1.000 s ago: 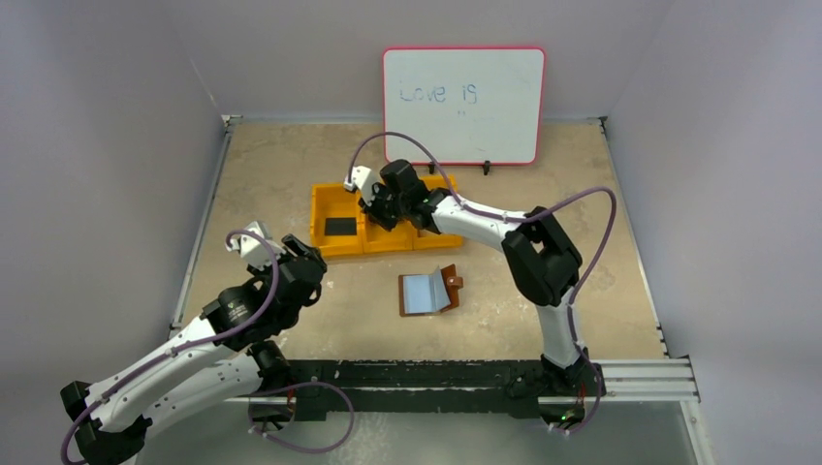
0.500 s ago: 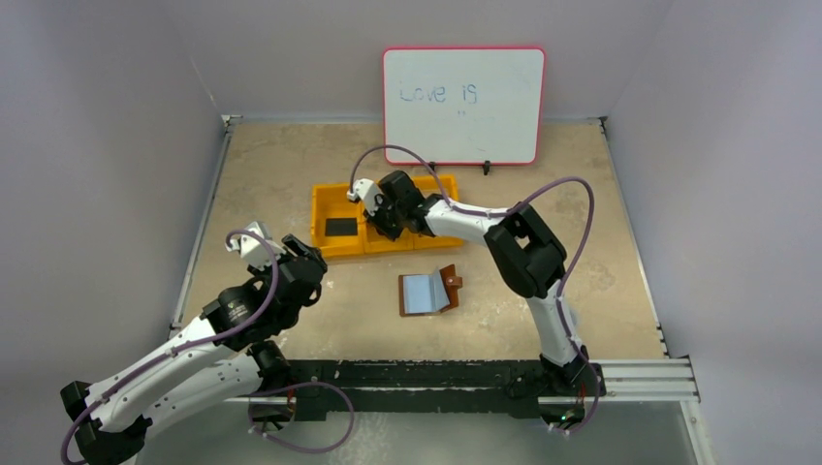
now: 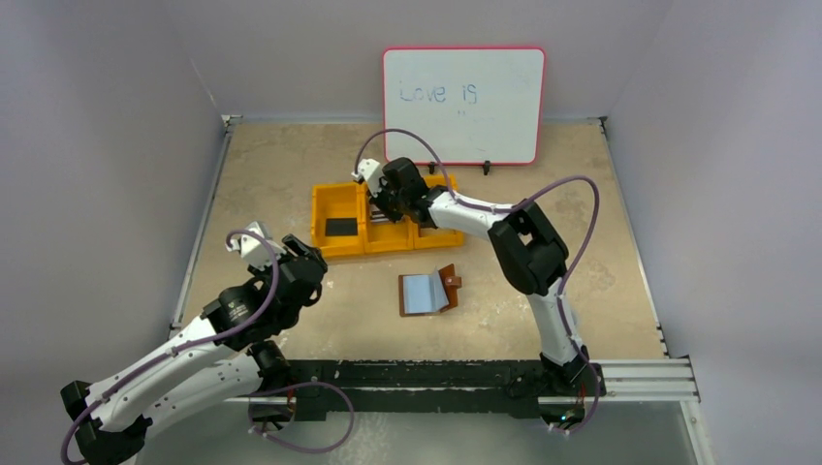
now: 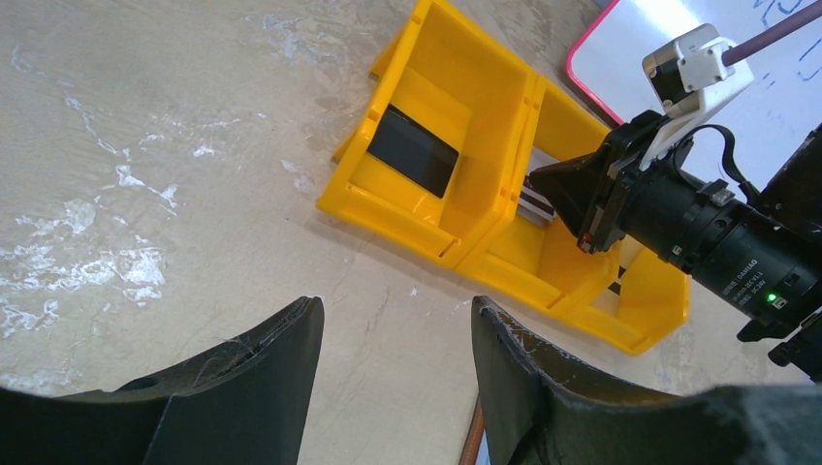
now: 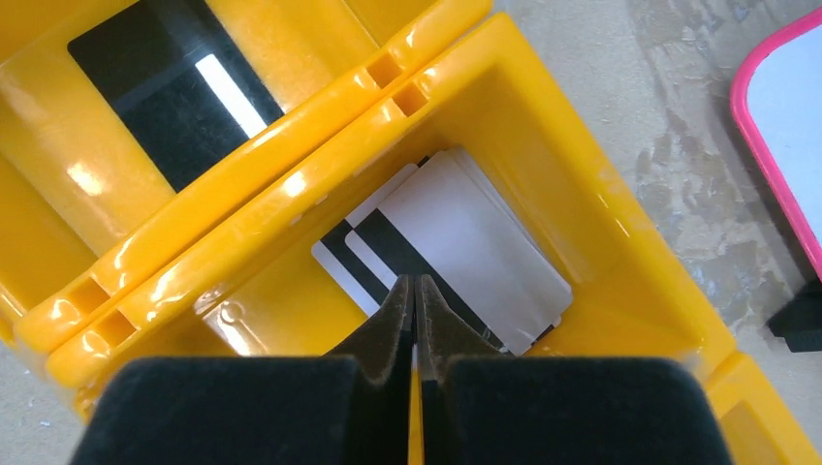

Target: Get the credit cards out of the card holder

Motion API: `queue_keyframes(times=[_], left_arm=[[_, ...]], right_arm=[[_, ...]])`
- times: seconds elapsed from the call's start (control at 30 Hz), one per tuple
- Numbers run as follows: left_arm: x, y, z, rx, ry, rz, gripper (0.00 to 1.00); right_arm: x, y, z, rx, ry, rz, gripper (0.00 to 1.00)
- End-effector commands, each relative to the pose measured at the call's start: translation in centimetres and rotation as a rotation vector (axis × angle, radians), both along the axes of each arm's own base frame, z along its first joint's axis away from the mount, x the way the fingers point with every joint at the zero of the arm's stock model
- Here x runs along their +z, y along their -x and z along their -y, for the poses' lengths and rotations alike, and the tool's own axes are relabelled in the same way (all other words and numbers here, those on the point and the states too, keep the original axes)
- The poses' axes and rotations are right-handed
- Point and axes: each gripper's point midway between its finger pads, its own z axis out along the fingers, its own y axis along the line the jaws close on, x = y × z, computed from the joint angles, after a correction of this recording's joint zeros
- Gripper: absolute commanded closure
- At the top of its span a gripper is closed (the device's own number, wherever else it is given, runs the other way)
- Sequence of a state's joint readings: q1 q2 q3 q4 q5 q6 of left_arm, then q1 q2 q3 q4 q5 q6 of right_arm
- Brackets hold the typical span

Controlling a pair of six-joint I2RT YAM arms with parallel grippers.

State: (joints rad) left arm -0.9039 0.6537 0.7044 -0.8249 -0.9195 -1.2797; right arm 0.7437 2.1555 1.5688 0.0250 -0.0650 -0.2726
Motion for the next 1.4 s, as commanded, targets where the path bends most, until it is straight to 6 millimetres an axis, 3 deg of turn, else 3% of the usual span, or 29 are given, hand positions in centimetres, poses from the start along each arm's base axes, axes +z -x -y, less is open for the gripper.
queue_keyframes(times=[0.0, 0.13, 0.33, 0.57, 0.83, 1.1, 1.23, 1.37], left_arm=[[0.0, -0.2, 0.0, 0.017, 0.012, 0.009, 0.43], [-0.1, -0.2, -0.1, 0.02, 0.015, 0.009, 0.43], [-0.3, -0.3, 0.2, 0.015, 0.019, 0.006, 0.43], [-0.3, -0.3, 0.3, 0.012, 0.017, 0.004, 0.43], [-0.2, -0.3, 0.2, 0.015, 0.018, 0.006, 0.43], [-0.1, -0.2, 0.0, 0.02, 0.02, 0.008, 0.43], [-0.2, -0.2, 0.1, 0.018, 0.016, 0.004, 0.43], [-0.2, -0.3, 0.3, 0.013, 0.014, 0.002, 0.43]], right_arm=[[3.0, -1.1, -1.0, -0.01, -0.074, 0.054, 1.0], [4.3, 1.2, -1.9, 0.094, -0.136, 0.011, 1.0], [2.0, 2.9, -1.7, 0.133, -0.102, -0.057, 1.0], [0.0, 1.8, -1.1, 0.067, -0.056, -0.061, 1.0], [0.8, -0.7, -1.1, -0.023, -0.076, 0.025, 1.0], [0.7, -1.2, -1.2, -0.036, -0.086, 0.034, 1.0], [2.3, -0.8, -1.4, -0.028, -0.116, 0.03, 1.0], [7.3, 0.2, -1.5, -0.003, -0.194, 0.07, 1.0]])
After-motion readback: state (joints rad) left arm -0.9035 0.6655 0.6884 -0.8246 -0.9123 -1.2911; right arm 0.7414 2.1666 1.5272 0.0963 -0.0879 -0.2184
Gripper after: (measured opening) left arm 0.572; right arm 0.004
